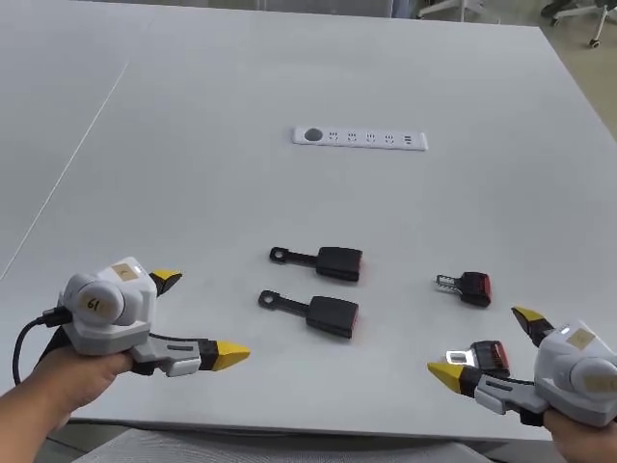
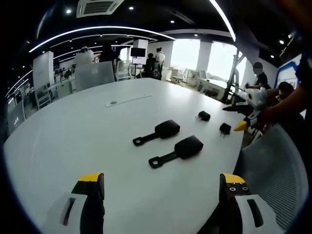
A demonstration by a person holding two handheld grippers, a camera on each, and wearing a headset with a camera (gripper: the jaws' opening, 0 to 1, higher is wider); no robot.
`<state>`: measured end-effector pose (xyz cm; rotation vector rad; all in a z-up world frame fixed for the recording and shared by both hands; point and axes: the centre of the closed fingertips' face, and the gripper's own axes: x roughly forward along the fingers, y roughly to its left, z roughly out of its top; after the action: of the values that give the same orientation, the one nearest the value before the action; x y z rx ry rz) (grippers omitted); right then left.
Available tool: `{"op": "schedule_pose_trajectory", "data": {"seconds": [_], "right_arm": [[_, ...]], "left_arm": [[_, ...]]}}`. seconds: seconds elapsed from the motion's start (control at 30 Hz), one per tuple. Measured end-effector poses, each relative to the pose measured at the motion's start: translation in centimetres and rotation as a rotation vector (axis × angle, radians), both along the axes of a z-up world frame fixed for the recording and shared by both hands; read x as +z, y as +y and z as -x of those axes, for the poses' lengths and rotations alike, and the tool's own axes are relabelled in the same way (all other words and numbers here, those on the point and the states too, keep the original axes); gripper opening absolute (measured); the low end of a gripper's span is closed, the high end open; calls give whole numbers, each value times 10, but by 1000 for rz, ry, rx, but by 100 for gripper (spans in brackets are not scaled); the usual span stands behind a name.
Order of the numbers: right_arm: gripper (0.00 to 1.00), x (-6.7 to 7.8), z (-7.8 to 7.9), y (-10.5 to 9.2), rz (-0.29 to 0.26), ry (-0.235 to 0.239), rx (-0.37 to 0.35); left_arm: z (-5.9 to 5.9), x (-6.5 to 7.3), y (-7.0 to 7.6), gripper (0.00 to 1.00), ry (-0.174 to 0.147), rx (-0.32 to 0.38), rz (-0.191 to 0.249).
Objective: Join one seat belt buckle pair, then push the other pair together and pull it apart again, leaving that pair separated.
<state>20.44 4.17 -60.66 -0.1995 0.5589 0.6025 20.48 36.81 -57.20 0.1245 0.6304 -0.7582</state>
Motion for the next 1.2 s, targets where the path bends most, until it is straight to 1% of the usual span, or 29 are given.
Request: {"op": "schedule_pose_trajectory", "data": {"seconds": [0.43, 0.63, 0.7, 0.77, 1.07, 1.13, 1.2], "right_arm": [[98, -3, 3, -2, -2, 9, 1], [98, -6, 4, -2, 0, 18, 8], [98, -7, 5, -2, -3, 19, 8], [98, -8, 5, -2, -10, 25, 10], [98, -13, 7, -6, -7, 45, 25], [98, -12, 6, -6, -11, 47, 27], [98, -13, 6, -7, -11, 52, 33]], "left_arm": [[0, -2, -2, 100, 2, -2, -5], [1, -6, -6, 100, 10, -16, -12], [1, -7, -7, 100, 8, -19, -12], [0, -7, -7, 100, 3, -23, -14], [-4, -8, -14, 99, 5, -33, -13], [-7, -8, -17, 98, 2, -39, -6], [-11, -9, -20, 98, 4, -47, -9]]}}
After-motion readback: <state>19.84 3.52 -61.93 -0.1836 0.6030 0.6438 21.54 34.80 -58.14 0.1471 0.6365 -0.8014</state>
